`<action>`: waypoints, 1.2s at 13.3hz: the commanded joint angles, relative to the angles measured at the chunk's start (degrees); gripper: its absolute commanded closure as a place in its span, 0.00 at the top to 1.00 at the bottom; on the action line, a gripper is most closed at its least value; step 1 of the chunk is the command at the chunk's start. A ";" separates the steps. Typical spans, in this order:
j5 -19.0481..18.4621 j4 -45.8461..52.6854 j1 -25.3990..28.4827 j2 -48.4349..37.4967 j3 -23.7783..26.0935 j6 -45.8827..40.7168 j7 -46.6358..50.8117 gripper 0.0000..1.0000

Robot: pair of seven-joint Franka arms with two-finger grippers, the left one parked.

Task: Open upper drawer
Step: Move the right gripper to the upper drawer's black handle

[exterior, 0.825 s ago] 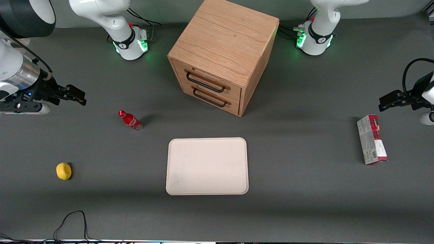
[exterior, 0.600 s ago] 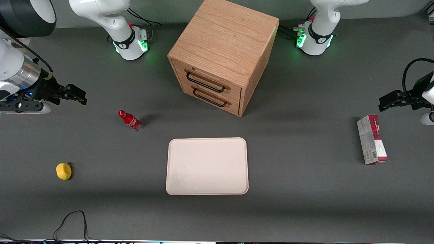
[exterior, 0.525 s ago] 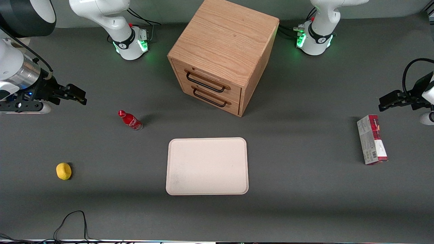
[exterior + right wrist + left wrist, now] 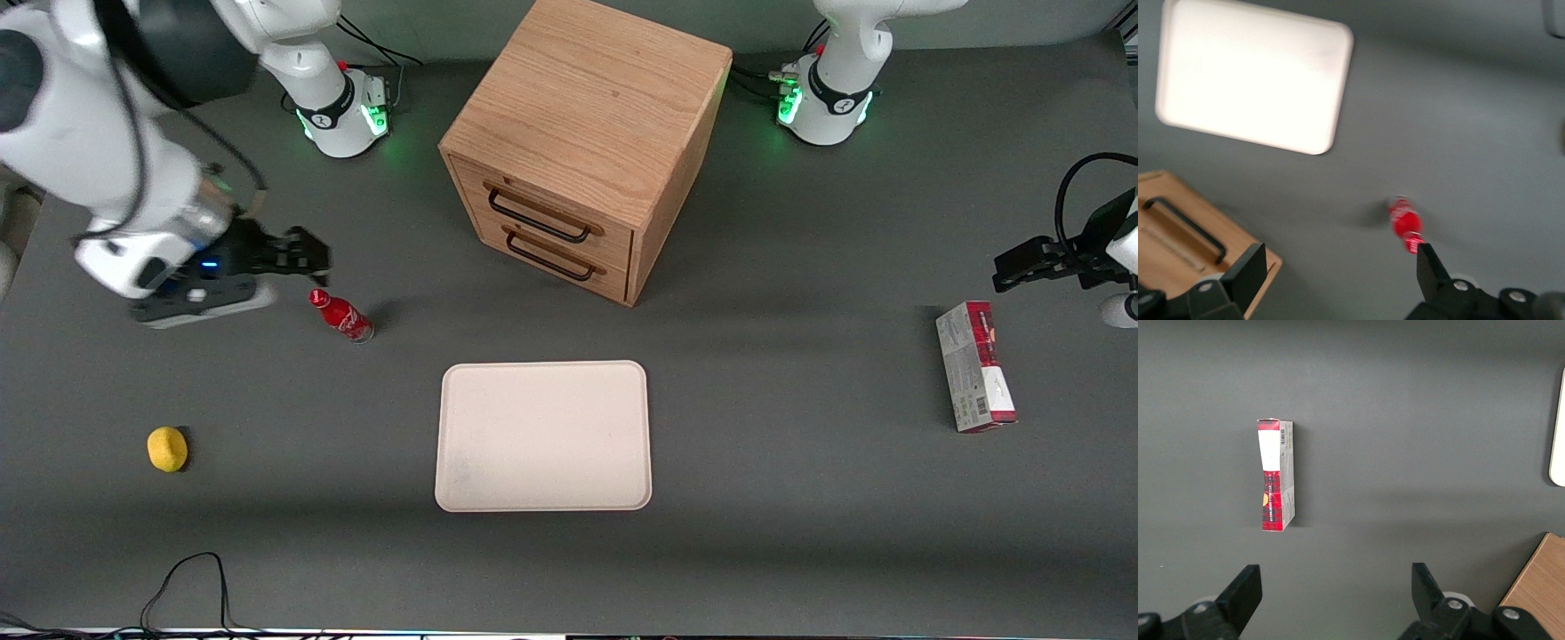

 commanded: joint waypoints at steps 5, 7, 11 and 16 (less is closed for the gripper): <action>3.38 5.49 -0.18 9.33 19.57 -1.23 -9.40 1.00; 7.60 5.22 0.00 11.96 20.20 -0.36 -14.40 1.00; 8.76 1.11 0.35 14.09 20.73 4.02 -21.45 1.00; 8.85 -5.93 0.44 14.09 22.23 10.71 -21.55 1.00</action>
